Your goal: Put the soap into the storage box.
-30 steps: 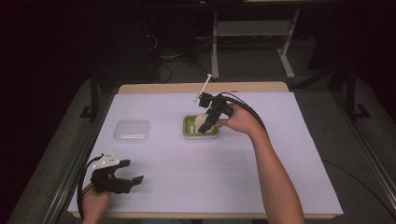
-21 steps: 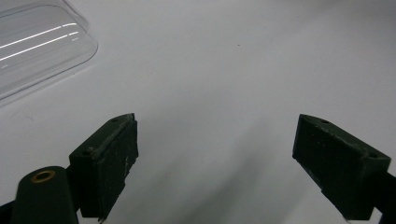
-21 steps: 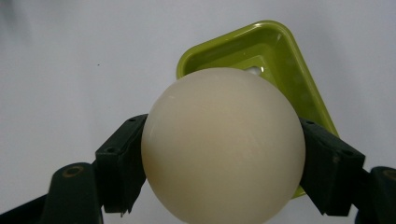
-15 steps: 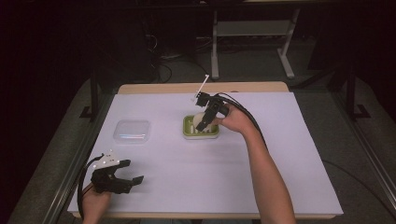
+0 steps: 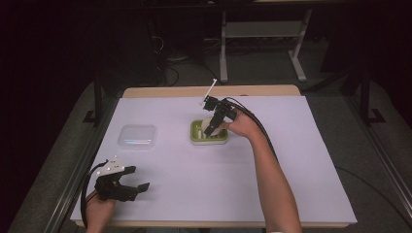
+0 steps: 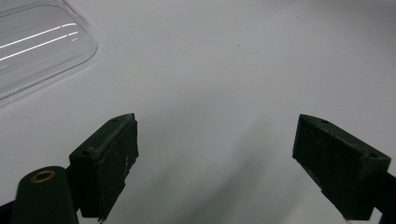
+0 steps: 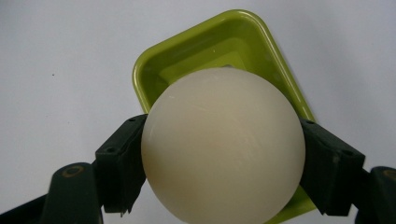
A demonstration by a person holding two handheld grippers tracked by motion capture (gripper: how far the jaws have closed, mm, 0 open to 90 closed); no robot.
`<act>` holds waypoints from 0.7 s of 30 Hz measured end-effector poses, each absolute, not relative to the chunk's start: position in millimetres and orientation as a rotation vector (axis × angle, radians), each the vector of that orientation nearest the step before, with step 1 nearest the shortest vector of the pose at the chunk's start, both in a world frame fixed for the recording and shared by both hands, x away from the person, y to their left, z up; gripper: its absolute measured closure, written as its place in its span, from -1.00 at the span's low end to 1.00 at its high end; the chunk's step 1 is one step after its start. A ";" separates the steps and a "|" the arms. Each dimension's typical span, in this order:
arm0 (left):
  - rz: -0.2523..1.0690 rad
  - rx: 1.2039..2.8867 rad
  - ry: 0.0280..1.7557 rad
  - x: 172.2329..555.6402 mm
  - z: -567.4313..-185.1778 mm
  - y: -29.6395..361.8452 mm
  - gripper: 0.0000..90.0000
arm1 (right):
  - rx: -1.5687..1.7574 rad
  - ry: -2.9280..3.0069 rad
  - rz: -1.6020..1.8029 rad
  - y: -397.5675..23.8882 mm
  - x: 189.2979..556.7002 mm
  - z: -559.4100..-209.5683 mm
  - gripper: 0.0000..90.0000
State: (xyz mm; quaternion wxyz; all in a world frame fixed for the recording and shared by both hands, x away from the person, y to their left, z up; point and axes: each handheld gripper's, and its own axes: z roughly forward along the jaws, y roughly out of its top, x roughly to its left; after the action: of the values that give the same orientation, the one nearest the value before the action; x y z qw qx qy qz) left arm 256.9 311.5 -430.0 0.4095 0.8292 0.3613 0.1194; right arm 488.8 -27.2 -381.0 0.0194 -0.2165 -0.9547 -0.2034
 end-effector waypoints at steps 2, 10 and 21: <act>0.301 2.090 0.909 257.0 -430.0 311.5 -0.70 | -0.680 -2.966 -0.625 -26.5 489.1 -381.7 -0.47; 0.299 2.089 0.908 257.1 -430.3 311.0 -0.70 | -0.702 -2.962 -0.603 -22.8 492.9 -389.6 -0.47; 0.299 2.089 0.906 257.4 -430.4 311.1 -0.70 | -0.720 -2.954 -0.567 -18.1 495.1 -398.0 -0.47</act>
State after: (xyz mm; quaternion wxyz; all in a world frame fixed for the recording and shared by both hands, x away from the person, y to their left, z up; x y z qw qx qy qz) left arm 257.4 311.1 -430.4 0.4102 0.8295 0.3600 0.1186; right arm 495.1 -18.1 -398.0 0.0243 -0.2329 -0.9548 -0.1832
